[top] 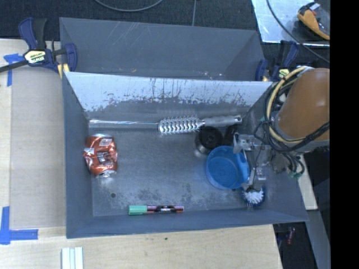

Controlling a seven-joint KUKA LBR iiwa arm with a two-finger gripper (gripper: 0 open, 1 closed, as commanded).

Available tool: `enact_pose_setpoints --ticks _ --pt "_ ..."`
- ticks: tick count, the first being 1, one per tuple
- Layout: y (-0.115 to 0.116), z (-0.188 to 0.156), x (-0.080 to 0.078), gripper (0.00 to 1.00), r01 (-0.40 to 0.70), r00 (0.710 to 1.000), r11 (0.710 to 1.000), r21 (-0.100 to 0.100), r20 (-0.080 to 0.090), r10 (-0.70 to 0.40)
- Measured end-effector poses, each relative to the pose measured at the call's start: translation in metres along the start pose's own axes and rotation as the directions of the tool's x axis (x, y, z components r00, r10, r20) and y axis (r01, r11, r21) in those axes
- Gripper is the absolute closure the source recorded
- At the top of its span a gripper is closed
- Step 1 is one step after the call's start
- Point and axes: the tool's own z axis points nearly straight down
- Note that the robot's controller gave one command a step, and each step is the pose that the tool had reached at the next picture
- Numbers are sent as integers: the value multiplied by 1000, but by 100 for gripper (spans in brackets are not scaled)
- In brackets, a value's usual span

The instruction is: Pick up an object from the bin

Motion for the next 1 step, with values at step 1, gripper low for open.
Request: enact_pose_setpoints --ticks 1 --pt "0 -4 -2 0 4 1000 1000 1 8 -4"
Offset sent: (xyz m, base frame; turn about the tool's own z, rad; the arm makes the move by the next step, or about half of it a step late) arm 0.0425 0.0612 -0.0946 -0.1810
